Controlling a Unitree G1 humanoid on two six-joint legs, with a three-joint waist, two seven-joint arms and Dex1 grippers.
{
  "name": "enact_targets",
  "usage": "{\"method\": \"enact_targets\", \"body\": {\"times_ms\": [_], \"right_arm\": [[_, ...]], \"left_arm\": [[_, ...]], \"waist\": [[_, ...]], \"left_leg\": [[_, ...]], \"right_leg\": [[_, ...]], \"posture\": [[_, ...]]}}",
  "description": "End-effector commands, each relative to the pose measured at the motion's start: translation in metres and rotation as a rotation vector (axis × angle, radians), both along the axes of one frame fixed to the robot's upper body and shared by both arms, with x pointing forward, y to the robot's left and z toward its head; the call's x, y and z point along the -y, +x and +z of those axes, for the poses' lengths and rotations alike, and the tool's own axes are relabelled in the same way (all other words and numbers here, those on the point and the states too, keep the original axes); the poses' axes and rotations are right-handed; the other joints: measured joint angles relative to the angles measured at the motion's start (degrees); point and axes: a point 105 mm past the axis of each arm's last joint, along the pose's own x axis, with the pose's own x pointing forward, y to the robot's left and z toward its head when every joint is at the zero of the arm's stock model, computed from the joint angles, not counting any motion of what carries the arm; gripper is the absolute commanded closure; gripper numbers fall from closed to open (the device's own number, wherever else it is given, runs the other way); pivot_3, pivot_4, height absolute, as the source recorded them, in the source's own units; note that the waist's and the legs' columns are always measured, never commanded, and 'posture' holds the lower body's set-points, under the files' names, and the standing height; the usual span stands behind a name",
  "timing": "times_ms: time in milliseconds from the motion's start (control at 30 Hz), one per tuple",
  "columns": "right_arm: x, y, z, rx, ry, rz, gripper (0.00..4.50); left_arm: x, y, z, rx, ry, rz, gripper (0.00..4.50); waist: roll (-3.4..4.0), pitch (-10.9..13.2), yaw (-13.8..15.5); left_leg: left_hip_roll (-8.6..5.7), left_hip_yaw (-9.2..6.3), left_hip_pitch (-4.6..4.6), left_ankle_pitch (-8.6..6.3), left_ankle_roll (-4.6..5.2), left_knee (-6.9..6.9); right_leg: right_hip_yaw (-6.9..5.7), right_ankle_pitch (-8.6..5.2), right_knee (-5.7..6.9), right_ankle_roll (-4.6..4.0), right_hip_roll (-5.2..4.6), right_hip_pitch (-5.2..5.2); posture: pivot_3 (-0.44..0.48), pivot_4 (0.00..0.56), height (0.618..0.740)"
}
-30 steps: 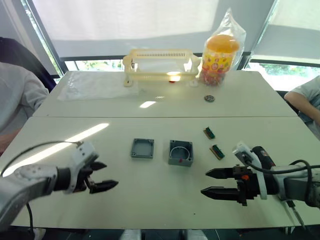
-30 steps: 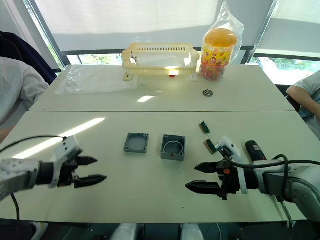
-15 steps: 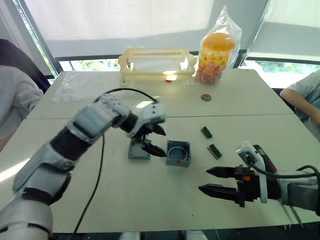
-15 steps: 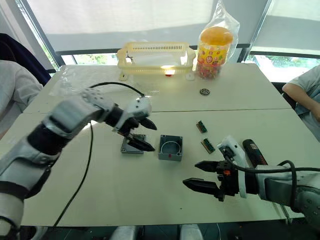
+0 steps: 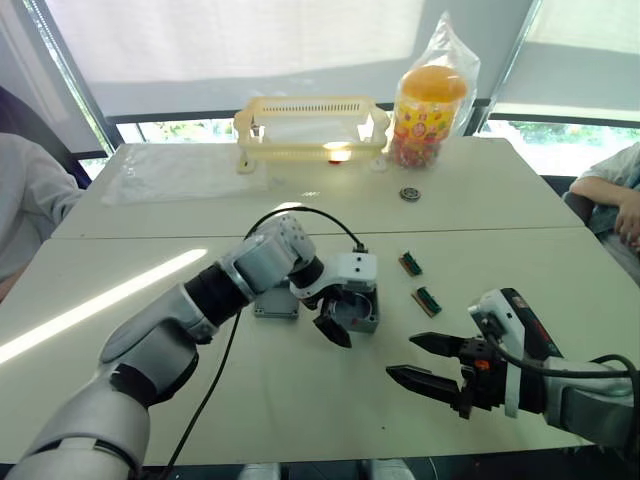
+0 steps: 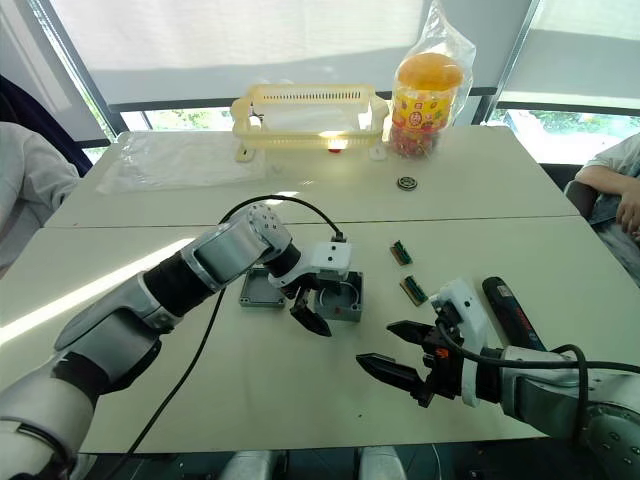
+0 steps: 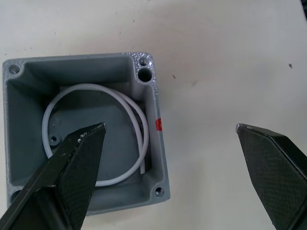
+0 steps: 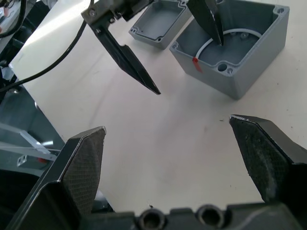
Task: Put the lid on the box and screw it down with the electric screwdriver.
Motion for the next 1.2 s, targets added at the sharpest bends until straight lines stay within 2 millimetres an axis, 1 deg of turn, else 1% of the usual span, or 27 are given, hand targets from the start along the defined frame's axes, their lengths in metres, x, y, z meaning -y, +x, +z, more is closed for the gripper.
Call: {"method": "enact_targets", "body": {"times_ms": [33, 100, 133, 333, 467, 533, 600, 700, 767, 833, 1033, 1200], "right_arm": [[-0.009, -0.002, 0.008, 0.046, 0.027, 0.010, 0.00], [-0.010, -0.001, 0.009, 0.049, 0.033, 0.004, 0.00], [-0.011, -0.001, 0.009, 0.049, 0.035, 0.001, 0.00], [-0.011, -0.001, 0.007, 0.047, 0.040, -0.023, 0.00], [-0.010, -0.001, 0.007, 0.047, 0.044, -0.031, 0.00], [-0.009, -0.001, 0.006, 0.047, 0.045, -0.035, 0.00], [-0.007, -0.002, 0.006, 0.045, 0.043, -0.038, 0.00], [-0.006, -0.005, 0.005, 0.044, 0.039, -0.037, 0.00], [-0.005, -0.006, 0.006, 0.045, 0.040, -0.038, 0.00], [-0.005, -0.007, 0.006, 0.048, 0.039, -0.045, 0.00], [-0.007, -0.014, 0.003, 0.050, 0.055, -0.082, 0.00], [-0.009, -0.020, 0.001, 0.052, 0.070, -0.121, 0.00]], "left_arm": [[0.005, 0.001, 0.002, 0.028, 0.003, -0.020, 0.27], [0.006, 0.001, 0.000, 0.023, 0.006, -0.019, 0.79], [0.006, 0.001, -0.001, 0.021, 0.009, -0.019, 1.26], [0.005, 0.002, -0.008, 0.032, 0.027, -0.017, 4.45], [0.008, 0.004, -0.008, 0.035, 0.028, -0.001, 4.45], [0.007, 0.003, -0.006, 0.051, 0.035, -0.035, 4.45], [0.006, 0.002, -0.002, 0.085, 0.025, -0.103, 4.45], [0.006, 0.000, 0.007, 0.199, -0.027, -0.330, 4.45], [-0.001, -0.001, 0.008, 0.229, -0.006, -0.470, 4.45], [-0.006, 0.000, 0.008, 0.235, 0.030, -0.569, 4.45], [-0.013, 0.011, 0.004, 0.267, 0.134, -0.697, 4.45], [-0.008, 0.011, 0.003, 0.262, 0.125, -0.751, 4.45]], "waist": [[0.00, 0.0, 0.0], [0.00, 0.0, 0.0], [0.00, 0.0, 0.0], [0.01, 0.0, 0.0], [0.02, 0.0, 0.1], [0.02, 0.0, 0.1], [0.02, 0.0, 0.1], [0.02, 0.0, 0.1], [0.02, 0.0, 0.1], [0.02, 0.0, 0.2], [0.01, 0.0, 0.4], [0.00, 0.0, 0.3]], "left_leg": [[0.00, 0.00, 0.00, 0.00, 0.00, 0.00], [0.00, 0.00, 0.00, 0.00, 0.00, 0.00], [0.00, 0.00, 0.00, 0.00, 0.00, 0.00], [0.00, -0.02, 0.01, 0.00, 0.00, -0.01], [0.00, -0.02, 0.02, 0.00, 0.00, 0.04], [0.00, -0.02, 0.02, 0.00, 0.00, 0.06], [0.00, -0.02, 0.02, 0.00, 0.00, 0.06], [0.00, -0.02, 0.02, 0.00, 0.00, 0.03], [0.00, -0.02, 0.02, 0.00, 0.00, 0.03], [0.00, -0.01, 0.03, 0.00, 0.00, 0.03], [-0.01, 0.00, -0.01, -0.01, 0.01, 0.09], [-0.02, -0.02, -0.01, -0.02, 0.03, 0.11]], "right_leg": [[0.00, 0.00, 0.00, 0.00, 0.00, 0.00], [0.00, 0.00, 0.00, 0.00, -0.01, 0.00], [0.00, 0.00, 0.00, 0.00, -0.01, 0.00], [-0.01, 0.00, 0.01, 0.00, 0.00, 0.00], [-0.01, 0.00, 0.00, 0.00, -0.01, 0.06], [-0.01, 0.00, 0.01, 0.00, -0.01, 0.07], [-0.02, 0.00, 0.01, 0.00, -0.01, 0.07], [-0.01, 0.00, 0.00, 0.00, -0.01, 0.06], [-0.01, 0.01, 0.00, 0.00, -0.02, 0.05], [-0.01, 0.01, 0.00, -0.01, -0.03, 0.05], [-0.01, 0.01, -0.02, -0.01, -0.03, 0.07], [-0.01, 0.01, -0.02, 0.00, -0.03, 0.09]], "posture": [[0.000, 0.150, 0.740], [0.000, 0.150, 0.740], [0.000, 0.150, 0.740], [0.000, 0.150, 0.740], [0.000, 0.150, 0.740], [0.000, 0.150, 0.740], [0.000, 0.150, 0.740], [0.000, 0.150, 0.740], [0.000, 0.150, 0.740], [0.000, 0.150, 0.740], [0.000, 0.150, 0.740], [0.000, 0.150, 0.740]]}}
